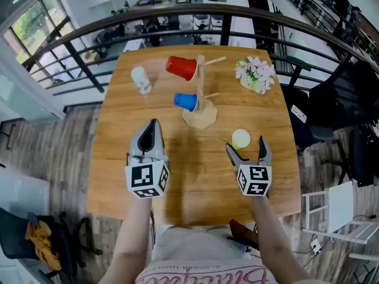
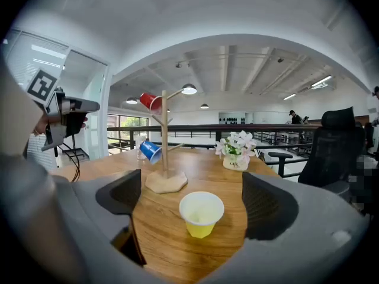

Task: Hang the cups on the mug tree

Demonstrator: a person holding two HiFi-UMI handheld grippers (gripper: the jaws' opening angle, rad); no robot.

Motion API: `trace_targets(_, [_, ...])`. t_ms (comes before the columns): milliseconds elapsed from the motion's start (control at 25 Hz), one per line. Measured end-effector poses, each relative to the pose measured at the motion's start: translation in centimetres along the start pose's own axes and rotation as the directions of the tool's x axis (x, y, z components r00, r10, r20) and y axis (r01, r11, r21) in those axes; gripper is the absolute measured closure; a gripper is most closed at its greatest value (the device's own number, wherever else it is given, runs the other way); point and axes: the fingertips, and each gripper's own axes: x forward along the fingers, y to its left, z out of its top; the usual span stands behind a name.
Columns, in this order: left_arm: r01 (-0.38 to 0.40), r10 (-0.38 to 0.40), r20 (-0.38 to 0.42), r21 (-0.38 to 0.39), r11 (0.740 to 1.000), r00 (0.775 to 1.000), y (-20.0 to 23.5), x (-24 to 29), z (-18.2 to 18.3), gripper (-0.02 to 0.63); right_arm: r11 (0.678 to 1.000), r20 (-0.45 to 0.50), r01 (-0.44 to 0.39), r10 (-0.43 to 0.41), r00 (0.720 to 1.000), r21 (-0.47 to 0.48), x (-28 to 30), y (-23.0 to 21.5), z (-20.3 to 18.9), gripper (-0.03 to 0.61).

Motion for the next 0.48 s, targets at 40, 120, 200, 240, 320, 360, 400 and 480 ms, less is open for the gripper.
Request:
trace_targets(40, [0.000,0.000,-0.003,0.001,1.000,1.000,-0.1,0.0,-0.2,0.600,1.000,-0.014,0.001,-0.001,1.000,0.002,0.2,-0.1,-0.8,0.049])
trace_targets(120, [0.000,0.000,-0.009,0.004,1.000,1.000,-0.2,0.0,-0.6,0.600,1.000,-0.042,0.005,-0.005,0.999,0.015,0.8,-0.4,-2.3,0.051])
trace_targets(200, [-0.003,0.003,-0.016,0.006,1.000,1.000,-0.2,0.0,-1.0,0.600,0.999,-0.072,0.011,-0.009,0.997,0.034,1.4,-0.7,-3.8,0.051])
trace_targets(240, [-0.005,0.005,-0.020,0.006,1.000,1.000,-0.1,0.0,-1.3,0.600,0.999,-0.090,0.014,-0.010,0.996,0.043,1.7,-0.8,-4.6,0.051])
trace_targets(320, [-0.009,0.009,-0.028,0.007,1.000,1.000,-0.2,0.0,-1.7,0.600,0.998,-0.124,0.023,-0.015,0.992,0.060,2.3,-1.3,-6.0,0.051])
trace_targets(360, [-0.010,0.010,-0.030,0.007,1.000,0.999,-0.2,0.0,-2.0,0.600,0.997,-0.140,0.027,-0.017,0.990,0.068,2.7,-1.6,-6.6,0.052])
trace_targets(400, [-0.011,0.012,-0.033,0.007,1.000,0.999,-0.3,0.0,-2.2,0.600,0.997,-0.154,0.031,-0.020,0.988,0.076,3.0,-1.9,-7.2,0.052])
trace_targets(480, [-0.015,0.015,-0.039,0.008,1.000,0.999,-0.2,0.1,-2.7,0.600,0.996,-0.177,0.036,-0.021,0.984,0.082,3.6,-2.2,-8.2,0.065])
